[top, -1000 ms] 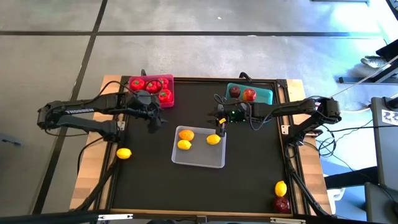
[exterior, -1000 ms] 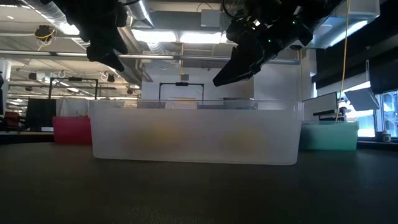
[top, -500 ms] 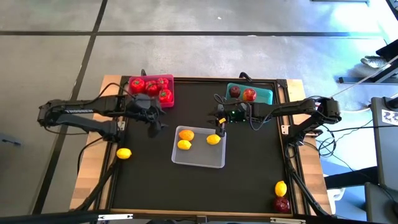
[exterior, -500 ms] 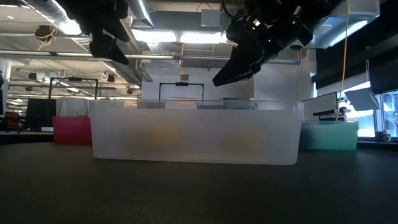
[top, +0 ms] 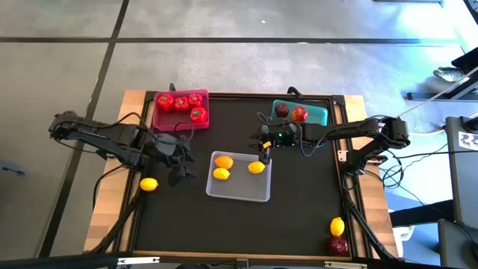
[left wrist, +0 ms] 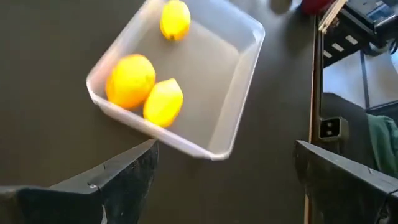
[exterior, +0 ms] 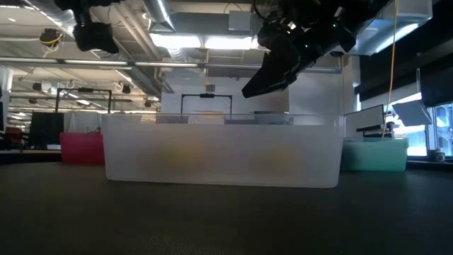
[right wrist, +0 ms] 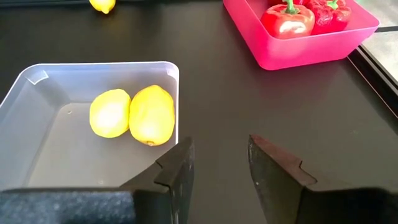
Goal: Sort produce into baskets
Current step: Put the lemon into the white bin
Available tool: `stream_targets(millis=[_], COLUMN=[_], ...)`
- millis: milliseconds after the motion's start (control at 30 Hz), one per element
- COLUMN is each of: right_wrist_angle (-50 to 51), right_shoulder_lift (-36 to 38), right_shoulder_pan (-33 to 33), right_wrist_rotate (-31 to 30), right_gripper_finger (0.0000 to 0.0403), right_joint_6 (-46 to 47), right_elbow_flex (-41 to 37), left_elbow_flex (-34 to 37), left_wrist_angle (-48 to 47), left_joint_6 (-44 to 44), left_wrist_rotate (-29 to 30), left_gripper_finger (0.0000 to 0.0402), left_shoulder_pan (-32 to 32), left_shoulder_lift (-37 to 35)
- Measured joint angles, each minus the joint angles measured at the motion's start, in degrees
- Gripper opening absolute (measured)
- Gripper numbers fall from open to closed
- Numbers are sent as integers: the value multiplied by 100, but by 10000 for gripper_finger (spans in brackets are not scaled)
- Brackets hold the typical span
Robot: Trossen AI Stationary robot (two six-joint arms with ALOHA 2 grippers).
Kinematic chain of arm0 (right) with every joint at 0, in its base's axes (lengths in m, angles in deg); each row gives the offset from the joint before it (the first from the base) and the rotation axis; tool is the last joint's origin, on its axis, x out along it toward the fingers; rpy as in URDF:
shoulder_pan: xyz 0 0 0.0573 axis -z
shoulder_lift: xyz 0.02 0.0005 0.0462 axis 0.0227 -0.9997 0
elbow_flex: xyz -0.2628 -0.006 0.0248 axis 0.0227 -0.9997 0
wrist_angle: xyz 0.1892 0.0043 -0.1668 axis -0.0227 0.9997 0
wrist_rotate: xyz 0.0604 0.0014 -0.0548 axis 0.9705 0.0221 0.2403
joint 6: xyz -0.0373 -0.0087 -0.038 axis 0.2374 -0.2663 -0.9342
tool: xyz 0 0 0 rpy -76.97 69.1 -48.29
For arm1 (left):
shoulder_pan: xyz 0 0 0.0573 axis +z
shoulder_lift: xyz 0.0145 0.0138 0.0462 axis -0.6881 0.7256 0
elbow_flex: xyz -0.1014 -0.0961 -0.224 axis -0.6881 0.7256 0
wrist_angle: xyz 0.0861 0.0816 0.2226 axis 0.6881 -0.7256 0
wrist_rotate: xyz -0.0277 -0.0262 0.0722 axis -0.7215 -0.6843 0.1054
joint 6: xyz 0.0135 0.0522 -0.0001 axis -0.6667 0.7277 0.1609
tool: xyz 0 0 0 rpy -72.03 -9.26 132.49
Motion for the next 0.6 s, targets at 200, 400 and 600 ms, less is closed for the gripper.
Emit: stream_targets(millis=[200, 400, 600], right_wrist_angle=[-17, -14, -12], right_shoulder_lift=[0, 0, 0], right_shoulder_pan=[0, 0, 0], right_wrist_rotate=[-1, 54, 164], right_gripper_finger=[152, 152, 152], right_joint_6=[0, 110, 149], right_elbow_flex=[0, 0, 0], left_elbow_flex=[0, -2, -2], left_wrist_angle=[-119, -506, -1234], left_joint_6=[-605, -883, -1239], left_wrist_rotate=[82, 83, -128], left_gripper_finger=[363, 363, 363], left_shoulder_pan=[-404, -730, -1057], left_shoulder_lift=[21, 276, 849])
